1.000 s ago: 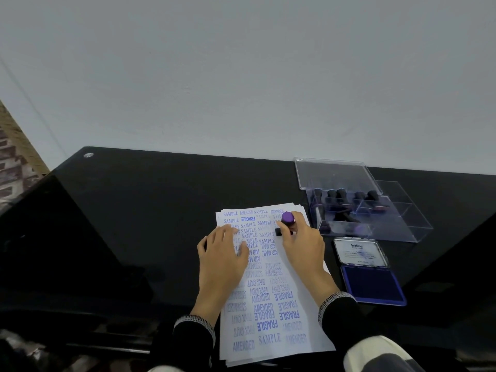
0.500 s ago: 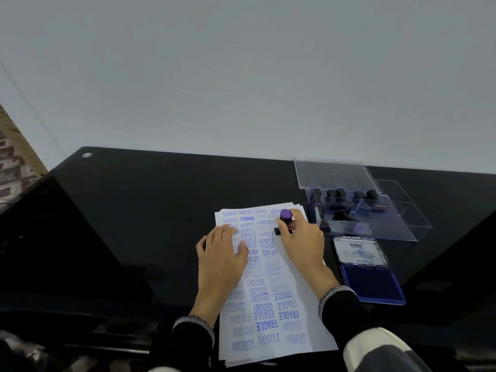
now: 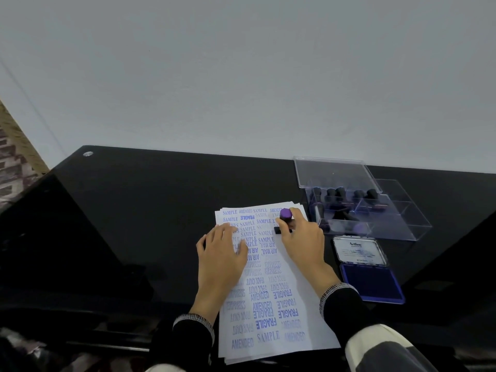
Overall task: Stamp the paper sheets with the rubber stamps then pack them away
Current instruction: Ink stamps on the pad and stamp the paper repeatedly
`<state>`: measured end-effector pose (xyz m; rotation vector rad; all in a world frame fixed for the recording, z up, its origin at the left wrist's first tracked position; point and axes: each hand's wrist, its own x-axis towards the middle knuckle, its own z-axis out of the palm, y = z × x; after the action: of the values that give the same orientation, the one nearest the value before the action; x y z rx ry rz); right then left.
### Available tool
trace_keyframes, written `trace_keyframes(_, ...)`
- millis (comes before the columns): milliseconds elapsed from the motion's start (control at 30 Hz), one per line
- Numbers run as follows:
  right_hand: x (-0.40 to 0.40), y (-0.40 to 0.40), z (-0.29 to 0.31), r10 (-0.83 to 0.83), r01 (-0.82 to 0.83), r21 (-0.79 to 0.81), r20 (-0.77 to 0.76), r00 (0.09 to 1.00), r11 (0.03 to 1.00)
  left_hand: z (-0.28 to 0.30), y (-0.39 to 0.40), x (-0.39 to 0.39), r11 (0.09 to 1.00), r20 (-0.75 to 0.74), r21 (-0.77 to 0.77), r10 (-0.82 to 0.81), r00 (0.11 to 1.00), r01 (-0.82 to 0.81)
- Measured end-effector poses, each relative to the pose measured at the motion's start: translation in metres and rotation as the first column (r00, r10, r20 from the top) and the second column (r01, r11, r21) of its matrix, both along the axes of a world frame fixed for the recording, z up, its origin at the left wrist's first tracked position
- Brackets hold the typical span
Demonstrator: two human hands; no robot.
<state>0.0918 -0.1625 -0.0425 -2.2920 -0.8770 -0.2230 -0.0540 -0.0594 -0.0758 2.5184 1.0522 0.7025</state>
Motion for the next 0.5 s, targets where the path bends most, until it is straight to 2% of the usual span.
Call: trace_keyframes(500, -0.0032, -0.003, -0.0021, -0.01, 0.01, 0.024, 0.024, 1.0, 1.0, 0.0008, -0.0005, 0.0001, 1.0, -0.002, -0.011, 0.003, 1.0, -0.003)
